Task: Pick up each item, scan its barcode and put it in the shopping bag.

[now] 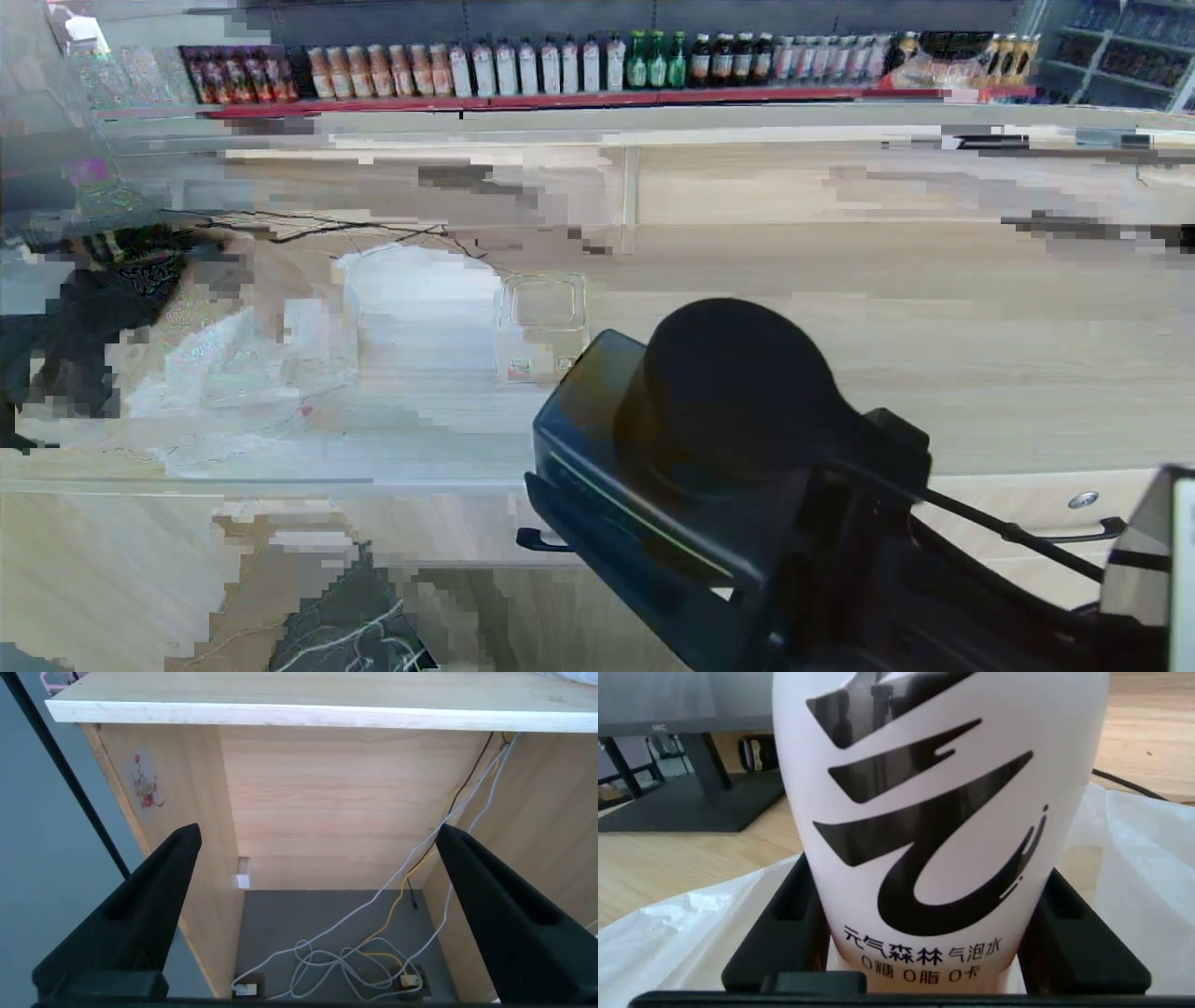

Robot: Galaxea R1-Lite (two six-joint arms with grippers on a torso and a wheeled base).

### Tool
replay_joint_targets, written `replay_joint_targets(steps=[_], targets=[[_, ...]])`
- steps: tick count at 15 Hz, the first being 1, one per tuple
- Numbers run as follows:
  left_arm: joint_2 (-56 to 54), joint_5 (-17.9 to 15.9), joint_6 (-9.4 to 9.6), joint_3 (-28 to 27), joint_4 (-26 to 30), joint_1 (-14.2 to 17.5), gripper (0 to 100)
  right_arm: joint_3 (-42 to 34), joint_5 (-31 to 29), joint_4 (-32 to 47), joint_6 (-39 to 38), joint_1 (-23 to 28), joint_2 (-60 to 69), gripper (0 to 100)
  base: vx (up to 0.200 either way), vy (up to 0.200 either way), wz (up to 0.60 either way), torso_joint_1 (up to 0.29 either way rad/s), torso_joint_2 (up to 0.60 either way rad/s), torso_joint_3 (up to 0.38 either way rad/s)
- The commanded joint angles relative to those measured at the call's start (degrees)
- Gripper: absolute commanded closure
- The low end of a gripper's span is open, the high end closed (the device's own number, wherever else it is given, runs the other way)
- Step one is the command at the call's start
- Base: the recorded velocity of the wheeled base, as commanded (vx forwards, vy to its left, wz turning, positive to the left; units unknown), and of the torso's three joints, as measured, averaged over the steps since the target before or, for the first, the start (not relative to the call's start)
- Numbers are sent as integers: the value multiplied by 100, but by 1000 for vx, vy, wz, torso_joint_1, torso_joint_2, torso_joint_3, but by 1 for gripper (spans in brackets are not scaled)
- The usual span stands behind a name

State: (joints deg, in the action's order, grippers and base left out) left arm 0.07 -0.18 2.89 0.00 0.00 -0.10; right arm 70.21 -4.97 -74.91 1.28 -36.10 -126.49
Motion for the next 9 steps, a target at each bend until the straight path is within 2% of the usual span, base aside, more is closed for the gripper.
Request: replay_joint_targets(steps=[1,9], targets=[[1,1,1,0,0,1,0,-60,-4,20,4,24,-42,100,0,0,0,0,0,0],[1,1,-8,0,0,1,0,-271,32,29,4,50,-7,100,0,0,0,0,0,0]])
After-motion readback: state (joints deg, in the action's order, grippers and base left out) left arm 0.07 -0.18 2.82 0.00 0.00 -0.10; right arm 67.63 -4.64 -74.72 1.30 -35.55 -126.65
